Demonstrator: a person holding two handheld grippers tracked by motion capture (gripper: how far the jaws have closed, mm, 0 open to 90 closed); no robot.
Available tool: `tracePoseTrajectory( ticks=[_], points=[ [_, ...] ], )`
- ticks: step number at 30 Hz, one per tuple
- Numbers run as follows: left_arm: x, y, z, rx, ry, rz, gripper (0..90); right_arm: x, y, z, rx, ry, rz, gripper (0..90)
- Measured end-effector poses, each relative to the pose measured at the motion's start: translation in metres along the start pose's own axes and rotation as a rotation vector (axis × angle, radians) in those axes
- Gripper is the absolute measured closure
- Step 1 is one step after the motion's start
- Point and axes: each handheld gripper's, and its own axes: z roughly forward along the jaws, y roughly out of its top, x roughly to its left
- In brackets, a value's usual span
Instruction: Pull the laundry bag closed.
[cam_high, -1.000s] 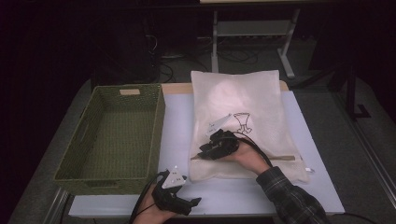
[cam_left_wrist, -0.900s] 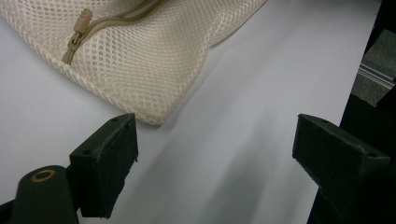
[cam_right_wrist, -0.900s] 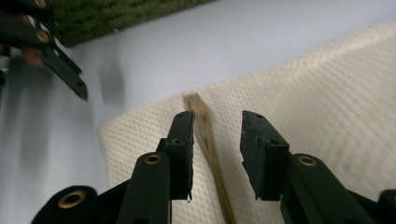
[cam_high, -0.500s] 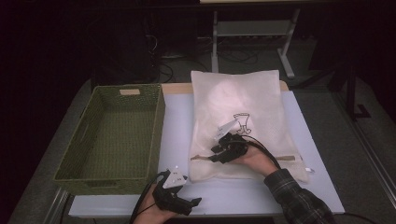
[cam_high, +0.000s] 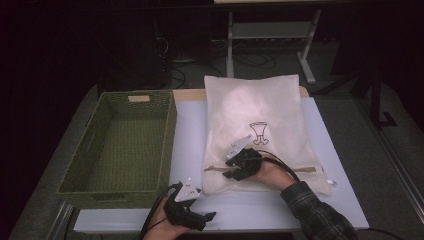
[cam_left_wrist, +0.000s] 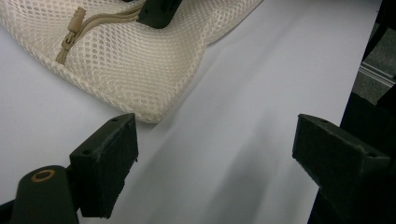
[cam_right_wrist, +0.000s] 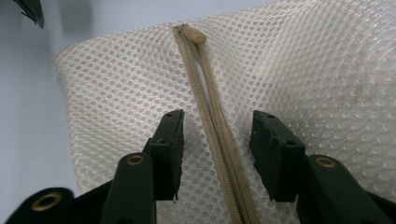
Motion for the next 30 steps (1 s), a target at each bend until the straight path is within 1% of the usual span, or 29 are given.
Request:
tracePoseTrajectory(
  ticks=[1,2,3,5,6,7,8,10,11,13,14,16,17,21,23,24,26,27,28,29,30],
  points=[
    [0.000,0.000,0.001,0.002,0.001,0.002,13.6,0.001,0.000,0.000,-0.002,-0.003,0.006,63.5],
    [0.000,0.000,0.001,0.002,0.002,0.003,13.6,0.001,0.000,0.000,-0.002,-0.003,0.006,63.5],
    [0.000,0.001,0.002,0.003,0.005,0.002,13.6,0.001,0.000,0.000,-0.002,-0.013,0.018,68.0],
    [0.000,0.001,0.002,0.003,0.008,0.000,13.6,-0.001,0.000,0.000,-0.003,-0.014,0.027,73.6],
    [0.000,0.002,0.001,0.004,0.011,-0.002,14.1,-0.001,0.000,0.000,-0.005,-0.012,0.032,79.7],
    [0.000,0.002,0.001,-0.001,0.014,-0.006,14.1,-0.001,0.000,0.000,-0.005,-0.012,0.032,79.7],
    [0.001,0.003,0.001,-0.003,0.015,-0.009,14.1,0.000,0.001,0.000,-0.003,-0.019,0.032,82.1],
    [0.001,0.004,0.001,-0.014,0.020,-0.027,14.0,0.001,0.000,0.000,-0.010,-0.032,0.016,86.4],
    [0.001,0.005,0.001,-0.017,0.024,-0.026,14.0,0.001,0.000,0.000,-0.010,-0.032,0.016,86.4],
    [0.001,0.009,0.001,-0.035,0.023,-0.042,13.9,0.000,-0.002,0.000,-0.031,-0.026,0.032,87.2],
    [0.002,0.011,0.001,-0.041,0.024,-0.052,13.9,-0.001,-0.003,-0.003,-0.045,-0.031,0.032,87.3],
    [0.003,0.016,0.000,-0.056,0.030,-0.061,13.9,-0.002,-0.003,-0.006,-0.053,-0.033,0.026,87.3],
    [0.004,0.019,0.000,-0.060,0.042,-0.054,13.9,-0.002,-0.003,-0.009,-0.067,-0.030,0.026,87.3],
    [0.009,0.036,0.000,-0.088,0.066,-0.058,14.1,-0.003,-0.003,-0.021,-0.110,-0.030,0.038,87.3],
    [0.013,0.045,0.001,-0.099,0.076,-0.064,14.5,-0.002,-0.004,-0.026,-0.120,-0.038,0.026,87.3],
    [0.016,0.049,0.002,-0.104,0.082,-0.066,15.0,-0.001,-0.006,-0.031,-0.131,-0.045,0.028,87.3],
    [0.023,0.057,0.006,-0.109,0.091,-0.069,16.0,-0.001,-0.008,-0.032,-0.136,-0.047,0.032,87.3],
    [0.027,0.060,0.007,-0.112,0.095,-0.076,16.2,-0.001,-0.009,-0.033,-0.140,-0.046,0.029,87.3],
    [0.036,0.065,0.012,-0.108,0.109,-0.088,18.4,0.000,-0.011,-0.035,-0.135,-0.050,0.025,87.3],
    [0.036,0.065,0.012,-0.108,0.109,-0.088,19.3,0.000,-0.011,-0.035,-0.135,-0.050,0.025,87.3],
    [0.040,0.067,0.014,-0.106,0.113,-0.093,19.3,0.001,-0.012,-0.037,-0.134,-0.052,0.025,87.3]
  ],
)
